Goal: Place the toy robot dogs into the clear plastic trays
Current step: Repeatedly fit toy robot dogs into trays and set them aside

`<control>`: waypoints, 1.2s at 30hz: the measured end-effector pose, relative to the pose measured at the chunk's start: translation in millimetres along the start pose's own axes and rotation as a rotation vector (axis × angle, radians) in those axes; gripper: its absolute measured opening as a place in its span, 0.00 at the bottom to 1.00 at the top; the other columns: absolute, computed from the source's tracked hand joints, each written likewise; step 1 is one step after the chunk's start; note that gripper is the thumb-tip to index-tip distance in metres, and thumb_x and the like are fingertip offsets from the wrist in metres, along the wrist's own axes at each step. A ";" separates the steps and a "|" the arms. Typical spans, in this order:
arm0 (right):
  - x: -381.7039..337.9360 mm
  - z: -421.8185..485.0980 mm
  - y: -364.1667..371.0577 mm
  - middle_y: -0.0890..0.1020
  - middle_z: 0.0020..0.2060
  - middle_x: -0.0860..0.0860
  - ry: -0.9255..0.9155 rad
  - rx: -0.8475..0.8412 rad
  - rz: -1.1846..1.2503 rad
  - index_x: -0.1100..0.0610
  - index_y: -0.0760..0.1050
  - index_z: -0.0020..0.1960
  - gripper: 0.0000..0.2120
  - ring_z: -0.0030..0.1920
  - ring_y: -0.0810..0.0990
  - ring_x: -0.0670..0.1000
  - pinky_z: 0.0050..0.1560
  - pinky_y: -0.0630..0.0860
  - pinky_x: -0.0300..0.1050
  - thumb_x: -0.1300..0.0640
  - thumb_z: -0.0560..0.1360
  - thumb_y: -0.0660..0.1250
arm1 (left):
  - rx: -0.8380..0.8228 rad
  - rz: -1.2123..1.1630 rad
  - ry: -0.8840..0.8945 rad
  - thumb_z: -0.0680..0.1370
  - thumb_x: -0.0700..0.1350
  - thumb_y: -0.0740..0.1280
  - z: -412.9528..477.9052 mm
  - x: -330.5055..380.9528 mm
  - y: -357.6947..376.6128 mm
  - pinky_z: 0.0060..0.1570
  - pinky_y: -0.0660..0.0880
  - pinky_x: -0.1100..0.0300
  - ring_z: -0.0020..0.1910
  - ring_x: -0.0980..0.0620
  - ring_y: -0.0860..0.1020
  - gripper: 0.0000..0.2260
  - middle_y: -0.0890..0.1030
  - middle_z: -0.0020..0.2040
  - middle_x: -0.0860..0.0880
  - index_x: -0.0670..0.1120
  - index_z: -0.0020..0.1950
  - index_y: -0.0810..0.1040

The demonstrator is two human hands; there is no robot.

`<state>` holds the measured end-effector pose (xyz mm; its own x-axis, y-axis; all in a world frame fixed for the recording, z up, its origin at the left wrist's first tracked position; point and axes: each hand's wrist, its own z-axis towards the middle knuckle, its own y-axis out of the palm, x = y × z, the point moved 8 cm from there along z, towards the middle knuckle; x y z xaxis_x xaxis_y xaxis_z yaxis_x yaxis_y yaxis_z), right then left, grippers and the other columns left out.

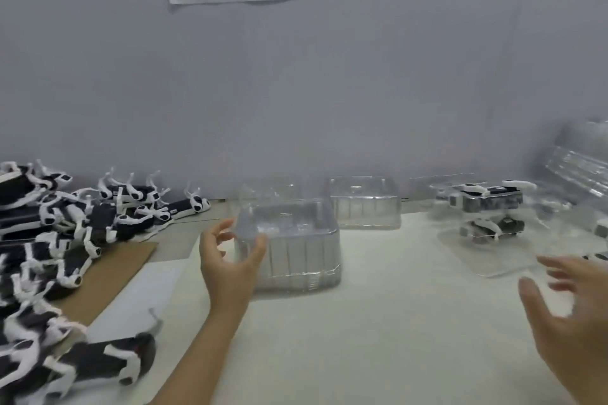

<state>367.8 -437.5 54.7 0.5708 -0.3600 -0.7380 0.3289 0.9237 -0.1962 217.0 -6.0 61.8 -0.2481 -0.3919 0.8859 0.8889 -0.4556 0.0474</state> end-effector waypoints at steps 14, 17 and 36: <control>-160.9 -48.0 302.6 0.81 0.49 0.46 -0.760 -0.881 -0.565 0.52 0.75 0.58 0.25 0.47 0.80 0.52 0.54 0.66 0.45 0.33 0.77 0.56 | -0.500 0.050 -0.223 0.51 0.51 0.86 16.7 -103.0 27.6 0.42 0.79 0.66 0.49 0.60 0.83 0.43 0.84 0.51 0.58 0.62 0.62 0.70; -160.6 -44.5 310.9 0.81 0.44 0.46 -0.828 -0.823 -0.547 0.54 0.75 0.51 0.27 0.39 0.77 0.52 0.48 0.71 0.45 0.31 0.76 0.54 | -0.451 0.075 -0.255 0.50 0.54 0.85 17.6 -107.6 21.9 0.36 0.74 0.73 0.45 0.65 0.81 0.42 0.83 0.47 0.63 0.61 0.60 0.71; -138.5 7.3 287.6 0.79 0.33 0.43 -0.124 -0.612 -0.152 0.48 0.76 0.38 0.23 0.36 0.77 0.43 0.35 0.69 0.42 0.28 0.68 0.62 | -0.253 -0.295 -0.503 0.60 0.61 0.76 9.9 -75.1 27.8 0.35 0.76 0.63 0.38 0.50 0.77 0.26 0.79 0.38 0.48 0.43 0.46 0.79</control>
<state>388.8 -123.0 105.2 0.6462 -0.4715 -0.6001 -0.0550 0.7555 -0.6529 264.2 18.7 1.1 -0.2030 0.1745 0.9635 0.6769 -0.6860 0.2668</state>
